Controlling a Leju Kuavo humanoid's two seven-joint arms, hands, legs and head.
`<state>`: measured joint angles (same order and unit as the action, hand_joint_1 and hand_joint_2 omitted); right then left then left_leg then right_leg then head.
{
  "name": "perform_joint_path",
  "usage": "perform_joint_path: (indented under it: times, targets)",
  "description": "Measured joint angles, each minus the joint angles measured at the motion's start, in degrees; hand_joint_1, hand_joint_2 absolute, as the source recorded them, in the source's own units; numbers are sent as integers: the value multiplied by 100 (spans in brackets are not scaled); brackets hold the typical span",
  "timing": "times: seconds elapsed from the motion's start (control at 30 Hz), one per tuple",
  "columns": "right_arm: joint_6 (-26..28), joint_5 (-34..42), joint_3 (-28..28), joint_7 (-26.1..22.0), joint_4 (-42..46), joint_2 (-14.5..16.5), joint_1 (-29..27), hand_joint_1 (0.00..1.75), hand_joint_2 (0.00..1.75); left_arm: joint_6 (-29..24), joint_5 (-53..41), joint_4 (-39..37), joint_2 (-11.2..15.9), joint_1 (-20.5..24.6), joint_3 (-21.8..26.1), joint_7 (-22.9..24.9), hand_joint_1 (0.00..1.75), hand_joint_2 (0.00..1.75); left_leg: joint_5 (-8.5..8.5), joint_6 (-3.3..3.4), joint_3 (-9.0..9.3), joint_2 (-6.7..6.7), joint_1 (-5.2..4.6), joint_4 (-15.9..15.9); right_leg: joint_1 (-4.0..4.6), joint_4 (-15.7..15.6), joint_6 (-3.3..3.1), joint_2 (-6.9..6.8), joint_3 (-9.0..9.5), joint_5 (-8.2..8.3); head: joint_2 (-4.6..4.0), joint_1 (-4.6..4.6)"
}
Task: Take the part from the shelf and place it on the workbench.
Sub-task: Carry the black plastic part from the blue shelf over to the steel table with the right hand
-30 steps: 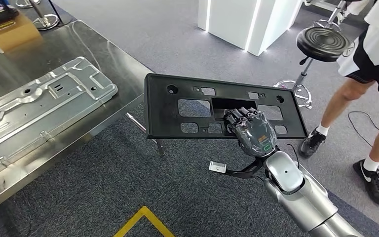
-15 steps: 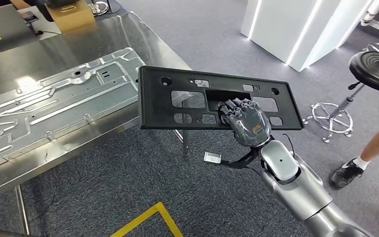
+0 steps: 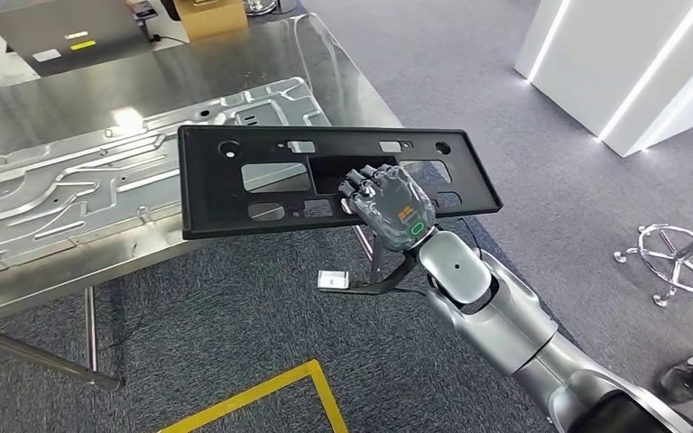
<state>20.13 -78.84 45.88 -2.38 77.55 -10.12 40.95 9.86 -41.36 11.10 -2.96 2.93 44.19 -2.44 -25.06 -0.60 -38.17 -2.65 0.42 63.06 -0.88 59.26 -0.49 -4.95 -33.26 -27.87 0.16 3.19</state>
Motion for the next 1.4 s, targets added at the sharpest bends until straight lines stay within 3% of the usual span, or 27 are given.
perform_joint_path:
  times: [0.07,0.13,0.17,0.23,0.27,0.3,0.37,0.4,0.43,0.5,0.53,0.6,0.67,0.73,0.8,0.87,0.9,0.93,1.0,1.07,1.2,1.4]
  targets:
    - [-38,37,58,28,-57,57,117,175,175,13,-12,0,15,13,2,1,0,175,86,80,192,-145,-50,-387,39,2,52,-128,34,-37,1,-3]
    - [-61,74,89,40,-106,101,191,175,175,17,-25,0,26,7,8,2,0,175,76,164,193,-16,-61,-410,58,-16,107,-251,77,-62,1,-8]
    - [-63,85,94,42,-126,122,211,175,175,17,-33,0,30,-6,10,4,0,175,83,198,207,54,-48,-431,47,0,137,-207,97,-93,1,-9]
    - [-64,98,100,45,-161,144,247,175,175,19,-45,0,34,-15,16,8,0,175,105,274,243,181,-14,-476,13,280,180,100,-4,-292,1,-11]
    - [-65,100,103,45,-179,144,258,175,175,19,-50,0,34,-11,20,9,0,175,111,301,251,245,-6,-484,-3,594,189,294,-156,-459,1,-11]
    - [-66,103,110,45,-198,144,263,175,175,20,-51,0,35,-1,28,10,0,175,112,322,251,314,-6,-482,-6,972,193,404,-357,-629,1,-10]
    - [-68,103,142,44,-245,144,259,175,175,15,-56,0,36,13,48,11,0,175,108,333,252,482,-16,-473,-2,1536,198,465,-694,-762,1,-10]
    - [-74,107,160,47,-269,142,258,175,175,-7,-68,0,36,13,56,13,0,175,104,332,258,575,-22,-464,0,1532,188,478,-735,-655,1,-10]
    - [-83,118,174,51,-287,140,262,175,175,-40,-88,0,36,12,61,17,0,175,97,327,266,666,-27,-453,2,1306,167,507,-669,-444,1,-10]
    - [-110,172,181,64,-310,120,288,175,175,-122,-134,0,31,5,64,30,0,175,79,306,264,823,-32,-426,-2,559,106,734,-386,1,1,-8]
    - [-126,212,181,69,-315,104,310,175,175,-147,-151,0,27,7,64,36,0,175,75,289,246,889,-27,-410,-6,268,85,859,-273,119,1,-8]
    - [-152,284,181,67,-328,72,350,175,175,-164,-163,0,19,5,66,46,0,175,89,230,198,1018,8,-404,9,66,56,964,-195,133,1,-8]
    - [-166,329,181,55,-343,57,382,175,175,-167,-167,0,19,-15,73,63,0,175,97,159,175,1099,35,-414,16,-2,23,819,-150,145,1,-13]
    - [-172,353,181,49,-355,47,407,175,175,-166,-175,0,11,-38,78,78,0,175,-30,97,91,829,13,-228,-16,-96,-26,671,-71,167,1,-1]
    - [-178,367,181,47,-373,43,417,175,175,-168,-183,0,5,-25,79,89,0,175,-342,41,-199,439,15,377,-26,-142,-56,532,-17,164,1,15]
    - [-188,371,184,43,-404,37,412,175,175,-171,-183,0,5,-1,79,102,0,175,-559,-10,-516,310,51,989,-27,-136,-49,402,0,138,1,17]
    - [-196,373,188,41,-420,35,408,175,175,-172,-183,0,5,-1,79,109,0,175,-528,-30,-555,293,68,1056,-33,-127,-36,355,5,123,0,17]
    - [-204,376,192,40,-433,35,407,175,175,-173,-183,0,5,-6,79,115,0,175,-394,-44,-474,284,82,897,-42,-114,-19,310,13,106,1,17]
    - [-228,382,197,44,-452,35,422,175,175,-179,-183,0,5,-19,81,121,0,175,-52,-51,-77,240,95,164,-50,-76,32,247,28,59,1,18]
    - [-258,380,200,48,-468,35,448,175,175,-187,-183,0,5,-23,86,121,0,175,92,-6,198,212,86,-356,-24,-33,83,217,23,19,1,13]
    - [-301,353,240,52,-501,40,479,175,175,-189,-182,0,3,-25,97,116,0,175,85,45,229,229,73,-434,8,-42,-24,220,31,20,0,8]
    - [-369,302,327,78,-561,86,504,175,175,-168,-183,0,5,-21,105,107,0,175,62,113,231,235,49,-433,-4,-122,12,216,72,50,1,7]
